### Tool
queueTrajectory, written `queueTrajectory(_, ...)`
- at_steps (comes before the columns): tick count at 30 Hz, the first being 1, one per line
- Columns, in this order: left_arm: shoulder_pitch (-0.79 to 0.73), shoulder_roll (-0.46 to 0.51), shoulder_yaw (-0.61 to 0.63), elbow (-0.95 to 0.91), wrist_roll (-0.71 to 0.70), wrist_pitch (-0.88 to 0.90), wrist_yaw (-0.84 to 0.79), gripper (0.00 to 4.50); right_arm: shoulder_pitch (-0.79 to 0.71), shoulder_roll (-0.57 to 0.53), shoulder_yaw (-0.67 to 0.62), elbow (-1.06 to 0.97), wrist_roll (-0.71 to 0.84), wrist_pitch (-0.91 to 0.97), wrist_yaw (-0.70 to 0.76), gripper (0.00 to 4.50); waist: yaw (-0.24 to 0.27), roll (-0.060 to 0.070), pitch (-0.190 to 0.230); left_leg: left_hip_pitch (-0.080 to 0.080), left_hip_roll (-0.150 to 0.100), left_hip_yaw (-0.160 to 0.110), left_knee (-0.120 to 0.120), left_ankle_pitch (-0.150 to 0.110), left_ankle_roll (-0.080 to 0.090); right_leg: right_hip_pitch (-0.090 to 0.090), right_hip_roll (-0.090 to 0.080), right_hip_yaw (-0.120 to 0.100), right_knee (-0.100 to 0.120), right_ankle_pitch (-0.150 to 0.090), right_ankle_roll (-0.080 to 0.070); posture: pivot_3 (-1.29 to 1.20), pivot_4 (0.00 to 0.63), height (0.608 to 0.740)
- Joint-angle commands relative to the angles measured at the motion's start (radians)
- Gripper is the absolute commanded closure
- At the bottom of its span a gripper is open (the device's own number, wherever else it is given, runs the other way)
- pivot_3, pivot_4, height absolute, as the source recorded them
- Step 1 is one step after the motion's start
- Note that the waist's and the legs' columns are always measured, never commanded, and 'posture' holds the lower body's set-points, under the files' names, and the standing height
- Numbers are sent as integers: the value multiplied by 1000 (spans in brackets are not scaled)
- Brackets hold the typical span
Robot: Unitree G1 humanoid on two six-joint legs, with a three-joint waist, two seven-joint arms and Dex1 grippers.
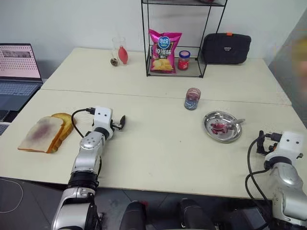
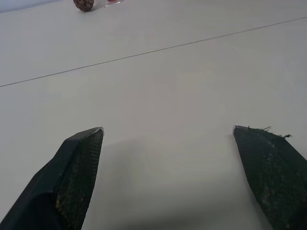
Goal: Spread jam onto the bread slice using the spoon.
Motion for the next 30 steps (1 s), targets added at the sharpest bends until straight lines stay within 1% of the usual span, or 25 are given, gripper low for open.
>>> queueTrajectory(1,-24,-11,-9,-22,-4,-10,-16,0,-6,-22,-67,-8,17,-25,11,73,0,0,0,0,0,0,0,0,0,0,0,0,0,0,0,0,150,740)
queueTrajectory(2,-26,-15,-21,-39,3,-5,-17,0,-11,-33,-84,-8,26,-19,18,73,0,0,0,0,0,0,0,0,0,0,0,0,0,0,0,0,150,740)
queueTrajectory(4,-32,9,-38,-55,30,-33,-30,0,-29,-37,-81,-32,32,2,24,73,0,0,0,0,0,0,0,0,0,0,0,0,0,0,0,0,150,740)
queueTrajectory(6,-40,17,-31,-90,9,-20,-53,0,-55,-68,-60,-59,59,24,78,73,-4,0,0,0,0,0,0,0,0,0,0,0,0,0,0,0,150,740)
queueTrajectory(8,-42,1,-36,-132,-4,15,-62,0,-75,-113,-73,-59,100,40,140,73,-8,0,0,0,0,0,0,0,0,0,0,1,0,0,0,0,150,740)
queueTrajectory(11,-57,14,-53,-118,-1,41,-110,0,-132,-197,-35,-114,160,120,232,73,-8,0,0,0,0,0,0,0,0,0,0,1,0,0,0,0,150,740)
queueTrajectory(13,-72,21,-62,-105,8,53,-122,0,-172,-230,-22,-133,202,168,268,73,-15,0,0,0,0,0,0,0,0,0,0,1,0,0,0,0,150,740)
queueTrajectory(15,-99,13,-29,-124,-18,98,-96,0,-258,-284,46,-151,250,216,347,73,-18,0,0,0,0,-1,0,0,0,0,1,0,0,0,0,0,150,740)
queueTrajectory(17,-133,9,26,-168,-43,154,-34,0,-376,-300,119,-150,328,271,421,73,-24,0,1,0,0,-1,0,0,0,0,1,0,1,0,0,0,150,740)
queueTrajectory(19,-160,23,79,-189,-60,191,16,0,-456,-290,183,-135,380,309,475,73,-26,-1,1,0,0,-2,0,0,0,0,1,0,1,1,0,0,150,740)
queueTrajectory(22,-184,70,218,-228,-78,232,150,0,-538,-288,337,-84,401,312,607,73,-28,-2,2,-1,1,-4,-1,0,0,0,3,-1,0,0,0,0,150,740)
queueTrajectory(23,-174,88,262,-239,-63,233,206,0,-555,-276,373,-64,406,308,637,73,-29,-2,2,-1,2,-4,-1,0,0,-1,3,-1,0,0,0,0,150,740)
queueTrajectory(26,-98,96,428,-354,-76,312,360,0,-604,-266,471,-8,427,281,773,73,-30,-2,2,-1,2,-4,-3,0,0,-1,3,-1,-1,0,0,0,150,740)
queueTrajectory(30,1,82,615,-483,-133,411,463,0,-650,-235,544,43,432,254,881,73,-24,-4,3,-2,1,-2,-4,-1,-1,-1,0,-2,-1,1,-1,0,150,740)
